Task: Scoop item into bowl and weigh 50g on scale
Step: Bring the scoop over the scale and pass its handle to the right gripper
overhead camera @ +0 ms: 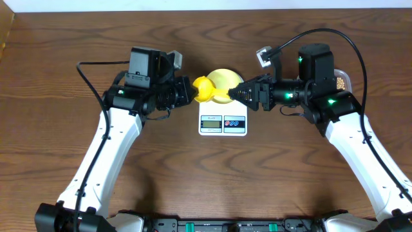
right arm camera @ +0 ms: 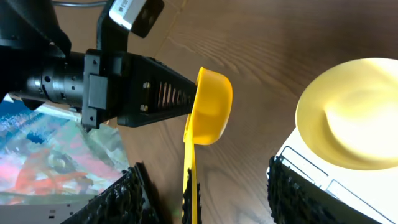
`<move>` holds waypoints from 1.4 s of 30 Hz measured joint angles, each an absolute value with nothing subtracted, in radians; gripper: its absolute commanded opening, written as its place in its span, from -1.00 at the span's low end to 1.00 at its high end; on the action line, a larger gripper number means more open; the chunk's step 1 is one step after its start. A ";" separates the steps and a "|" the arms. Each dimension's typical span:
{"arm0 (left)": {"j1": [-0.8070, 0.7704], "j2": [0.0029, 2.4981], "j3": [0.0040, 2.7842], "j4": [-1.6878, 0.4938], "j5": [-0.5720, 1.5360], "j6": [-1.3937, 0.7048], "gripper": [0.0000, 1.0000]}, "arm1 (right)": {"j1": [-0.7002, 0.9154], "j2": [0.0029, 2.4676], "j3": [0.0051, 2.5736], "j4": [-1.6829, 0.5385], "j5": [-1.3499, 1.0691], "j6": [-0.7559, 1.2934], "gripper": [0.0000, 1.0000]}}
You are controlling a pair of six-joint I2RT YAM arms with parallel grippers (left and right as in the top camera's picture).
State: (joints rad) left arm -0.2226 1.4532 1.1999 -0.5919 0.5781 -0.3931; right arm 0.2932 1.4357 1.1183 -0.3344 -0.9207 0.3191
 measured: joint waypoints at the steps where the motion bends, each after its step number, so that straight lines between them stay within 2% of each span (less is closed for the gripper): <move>1: -0.226 1.453 1.200 -0.586 0.578 -0.393 -0.86 | 0.293 1.438 1.118 -0.334 -0.921 0.322 -0.01; 4: -0.234 1.453 1.200 -0.579 0.577 -0.393 -0.86 | 0.293 1.443 1.118 -0.331 -0.921 0.334 -0.33; 6: -0.236 1.453 1.200 -0.579 0.575 -0.393 -0.86 | 0.293 1.446 1.118 -0.331 -0.921 0.340 -0.43; 17: -0.237 1.453 1.200 -0.568 0.550 -0.393 -0.86 | 0.293 1.446 1.118 -0.332 -0.921 0.357 -0.62; 24: -0.237 1.453 1.200 -0.553 0.518 -0.393 -0.86 | 0.293 1.446 1.118 -0.332 -0.921 0.362 -0.52; 28: -0.239 1.459 1.200 -0.535 0.516 -0.393 -0.86 | 0.293 1.446 1.118 -0.332 -0.921 0.364 -0.52; 30: -0.243 1.467 1.200 -0.530 0.513 -0.393 -0.86 | 0.293 1.446 1.118 -0.332 -0.921 0.368 -0.61; 33: -0.253 1.476 1.200 -0.526 0.512 -0.393 -0.86 | 0.293 1.446 1.118 -0.331 -0.921 0.370 -0.98; 42: -0.260 1.476 1.200 -0.516 0.502 -0.393 -0.84 | 0.293 1.446 1.118 -0.332 -0.920 0.383 -0.98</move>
